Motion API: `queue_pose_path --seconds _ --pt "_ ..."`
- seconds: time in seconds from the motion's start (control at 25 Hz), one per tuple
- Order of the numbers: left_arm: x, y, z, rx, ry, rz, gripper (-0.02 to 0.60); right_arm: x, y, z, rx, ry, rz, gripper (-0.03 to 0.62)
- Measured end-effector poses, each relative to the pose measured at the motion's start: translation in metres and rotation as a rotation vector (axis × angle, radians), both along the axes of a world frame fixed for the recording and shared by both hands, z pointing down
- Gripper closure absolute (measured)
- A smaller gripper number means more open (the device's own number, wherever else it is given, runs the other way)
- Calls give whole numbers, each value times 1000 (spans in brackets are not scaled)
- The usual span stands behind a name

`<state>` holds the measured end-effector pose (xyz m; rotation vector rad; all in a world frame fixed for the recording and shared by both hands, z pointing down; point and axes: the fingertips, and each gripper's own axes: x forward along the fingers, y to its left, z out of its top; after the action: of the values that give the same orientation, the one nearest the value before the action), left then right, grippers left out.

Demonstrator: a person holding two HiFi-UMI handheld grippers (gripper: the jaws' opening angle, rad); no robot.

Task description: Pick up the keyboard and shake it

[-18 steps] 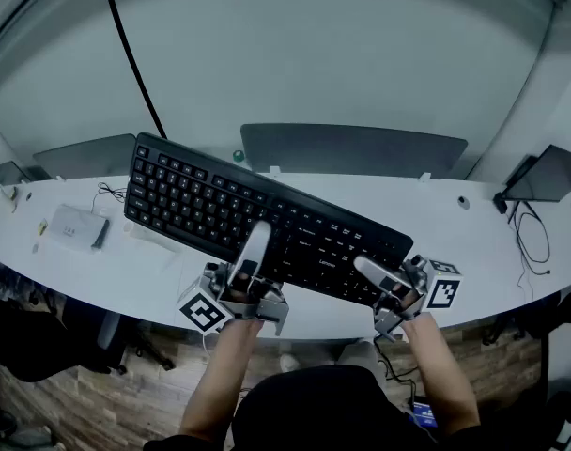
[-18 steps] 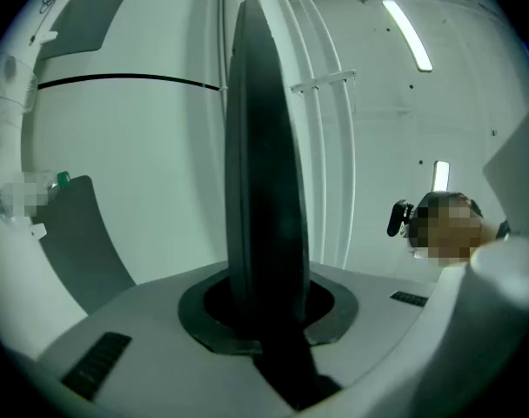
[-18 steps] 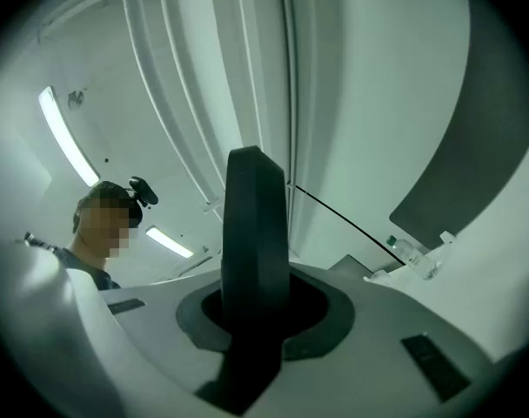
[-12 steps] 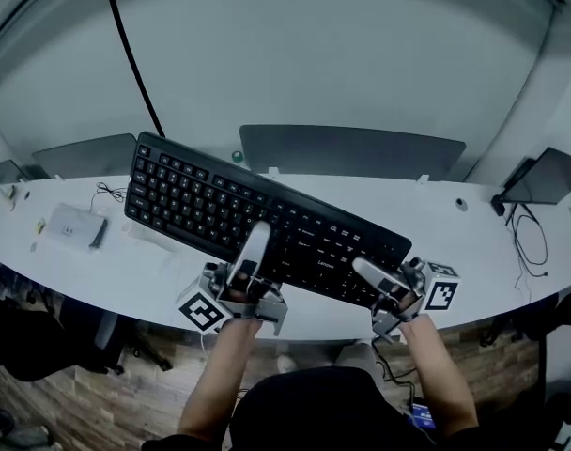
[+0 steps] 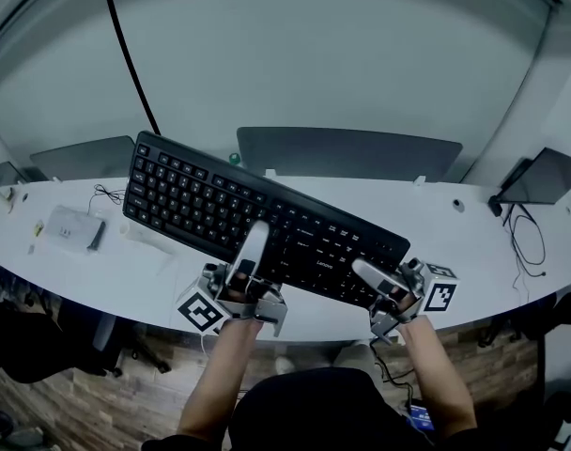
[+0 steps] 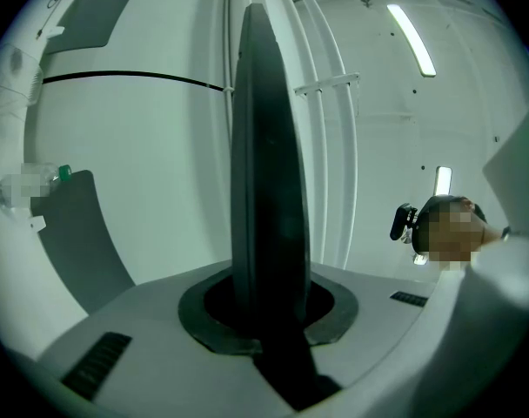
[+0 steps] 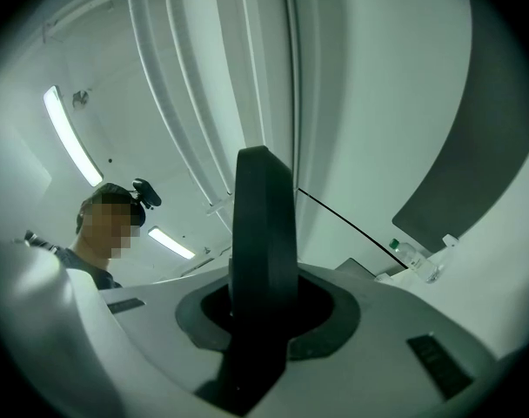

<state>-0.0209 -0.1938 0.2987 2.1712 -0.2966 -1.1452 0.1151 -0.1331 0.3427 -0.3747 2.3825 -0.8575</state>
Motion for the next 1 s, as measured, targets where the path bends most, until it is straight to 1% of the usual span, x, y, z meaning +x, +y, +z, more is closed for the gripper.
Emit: queue_pose_path --seconds 0.16,0.28,0.36,0.4,0.64,0.76,0.84,0.92,1.0 --pt "0 -1 -1 -9 24 14 489 1 1 -2 12 -19 -2 505" --pt "-2 0 -2 -18 51 11 489 9 4 -3 17 -48 6 500" --pt "-2 1 -2 -18 61 7 491 17 7 -2 18 -54 3 482" --pt "-2 1 -3 -15 61 4 491 21 8 -2 20 -47 5 470" --pt "-3 4 -5 3 52 -17 491 53 6 -1 20 15 55 445" --pt "-4 4 -5 2 54 -24 491 68 3 -3 27 62 74 422" --pt "-4 4 -4 1 55 -28 491 80 -1 -8 29 71 96 414" --pt "-4 4 -4 -1 54 -27 491 93 -5 -22 53 70 126 413" --pt "-4 3 -4 -4 54 -28 491 100 -8 -38 95 100 142 413"
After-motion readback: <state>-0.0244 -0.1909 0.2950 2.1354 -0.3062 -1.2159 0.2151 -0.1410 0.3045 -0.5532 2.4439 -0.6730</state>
